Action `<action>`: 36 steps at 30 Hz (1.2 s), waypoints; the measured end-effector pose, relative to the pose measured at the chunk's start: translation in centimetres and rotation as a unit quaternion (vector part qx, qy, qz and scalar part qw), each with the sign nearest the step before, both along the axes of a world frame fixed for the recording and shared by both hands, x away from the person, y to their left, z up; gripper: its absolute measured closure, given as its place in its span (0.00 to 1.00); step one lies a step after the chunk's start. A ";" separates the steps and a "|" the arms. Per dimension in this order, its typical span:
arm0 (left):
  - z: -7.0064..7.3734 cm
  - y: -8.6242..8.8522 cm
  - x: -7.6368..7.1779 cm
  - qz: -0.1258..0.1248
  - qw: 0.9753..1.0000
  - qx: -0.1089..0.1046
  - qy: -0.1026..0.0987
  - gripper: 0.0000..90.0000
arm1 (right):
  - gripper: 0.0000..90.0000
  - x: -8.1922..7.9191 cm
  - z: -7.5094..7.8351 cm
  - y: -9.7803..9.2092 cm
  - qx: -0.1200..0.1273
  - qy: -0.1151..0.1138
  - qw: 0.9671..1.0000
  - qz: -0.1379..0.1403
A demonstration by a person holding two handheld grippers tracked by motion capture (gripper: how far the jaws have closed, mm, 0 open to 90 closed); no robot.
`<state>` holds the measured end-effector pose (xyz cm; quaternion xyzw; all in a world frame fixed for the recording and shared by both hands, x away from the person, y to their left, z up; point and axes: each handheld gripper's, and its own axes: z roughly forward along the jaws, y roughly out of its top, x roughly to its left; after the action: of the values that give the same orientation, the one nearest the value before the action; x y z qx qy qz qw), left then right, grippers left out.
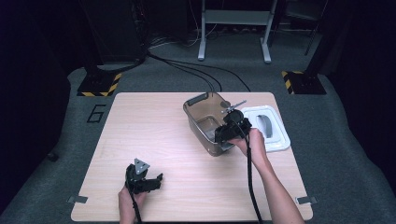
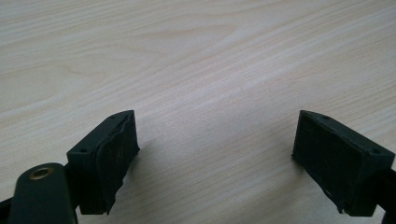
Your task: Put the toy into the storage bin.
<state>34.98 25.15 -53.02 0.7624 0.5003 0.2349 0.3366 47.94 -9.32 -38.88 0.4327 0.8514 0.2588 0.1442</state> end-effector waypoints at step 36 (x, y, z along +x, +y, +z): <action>0.0 0.0 0.0 0.000 1.000 -0.001 0.001 0.15 | 0.24 0.1 0.1 0.0 0.006 0.006 1.000 -0.007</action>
<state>35.01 25.17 -53.03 0.7622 0.5007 0.2336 0.3374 48.04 -9.29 -38.81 0.4406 0.8479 0.2602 0.1387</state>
